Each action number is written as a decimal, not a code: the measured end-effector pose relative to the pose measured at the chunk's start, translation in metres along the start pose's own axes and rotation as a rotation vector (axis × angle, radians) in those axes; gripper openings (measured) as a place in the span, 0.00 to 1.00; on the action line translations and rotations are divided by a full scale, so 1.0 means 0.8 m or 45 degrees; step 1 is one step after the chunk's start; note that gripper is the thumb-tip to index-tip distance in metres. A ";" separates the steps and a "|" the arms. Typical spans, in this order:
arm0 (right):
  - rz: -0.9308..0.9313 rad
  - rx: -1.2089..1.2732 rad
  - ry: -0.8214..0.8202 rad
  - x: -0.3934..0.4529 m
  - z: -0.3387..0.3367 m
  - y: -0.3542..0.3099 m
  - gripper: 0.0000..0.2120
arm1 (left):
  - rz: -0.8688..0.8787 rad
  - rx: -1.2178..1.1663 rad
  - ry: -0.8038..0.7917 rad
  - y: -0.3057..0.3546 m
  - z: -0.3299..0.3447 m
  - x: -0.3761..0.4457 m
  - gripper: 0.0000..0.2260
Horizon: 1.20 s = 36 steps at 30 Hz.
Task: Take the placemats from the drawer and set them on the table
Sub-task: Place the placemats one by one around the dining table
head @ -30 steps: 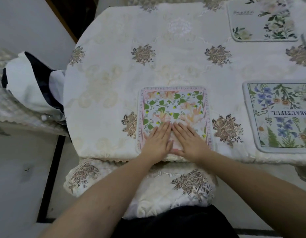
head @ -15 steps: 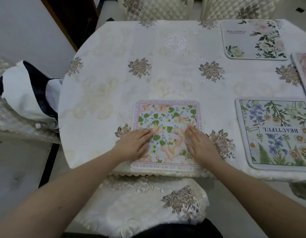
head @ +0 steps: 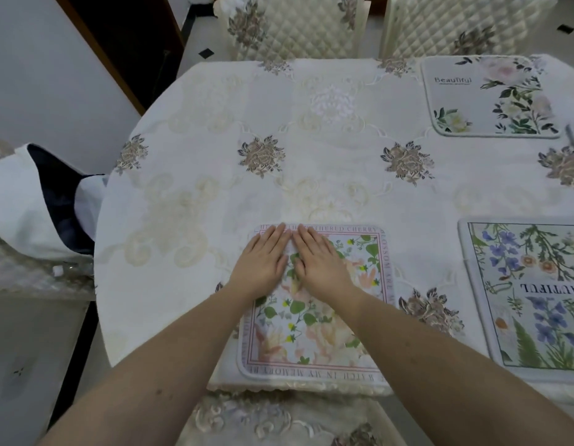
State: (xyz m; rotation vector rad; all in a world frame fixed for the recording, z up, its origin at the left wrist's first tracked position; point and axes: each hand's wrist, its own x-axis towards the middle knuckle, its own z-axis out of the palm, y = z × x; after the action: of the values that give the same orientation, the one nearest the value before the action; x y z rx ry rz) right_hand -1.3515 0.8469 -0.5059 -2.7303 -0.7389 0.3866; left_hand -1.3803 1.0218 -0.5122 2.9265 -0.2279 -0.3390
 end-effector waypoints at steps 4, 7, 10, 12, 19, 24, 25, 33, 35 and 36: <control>0.043 -0.089 0.030 -0.001 -0.006 0.040 0.32 | -0.037 -0.030 0.062 -0.004 0.011 -0.004 0.28; 0.185 -0.082 0.065 -0.012 -0.017 0.072 0.32 | -0.084 -0.056 0.056 -0.002 0.010 -0.003 0.31; 0.266 -0.090 0.051 -0.032 -0.027 0.097 0.32 | -0.087 -0.031 0.048 -0.001 0.009 -0.004 0.30; 0.297 -0.085 0.040 -0.047 -0.031 0.108 0.33 | -0.096 -0.013 0.034 -0.001 0.008 -0.002 0.30; 0.262 -0.109 -0.035 -0.101 -0.020 0.102 0.36 | -0.196 0.012 -0.028 0.019 0.003 -0.007 0.30; 0.266 -0.066 -0.164 -0.142 -0.008 0.074 0.36 | -0.222 -0.009 -0.179 0.051 0.012 -0.044 0.34; 0.258 -0.051 -0.186 -0.146 -0.006 0.068 0.38 | -0.205 -0.007 -0.202 0.061 0.014 -0.056 0.35; -0.091 -0.178 -0.471 -0.204 -0.003 0.045 0.40 | 0.005 0.213 -0.445 0.104 0.017 -0.151 0.40; -0.131 -0.215 -0.573 -0.221 -0.015 0.045 0.35 | 0.075 0.254 -0.504 0.106 0.007 -0.168 0.34; -0.135 -0.217 -0.618 -0.228 -0.022 0.044 0.34 | 0.109 0.262 -0.536 0.107 0.002 -0.175 0.32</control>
State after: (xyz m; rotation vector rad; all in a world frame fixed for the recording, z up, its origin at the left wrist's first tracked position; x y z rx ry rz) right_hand -1.4820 0.7189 -0.4685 -2.7599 -1.0733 1.0269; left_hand -1.5267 0.9631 -0.4667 2.9956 -0.4693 -0.9713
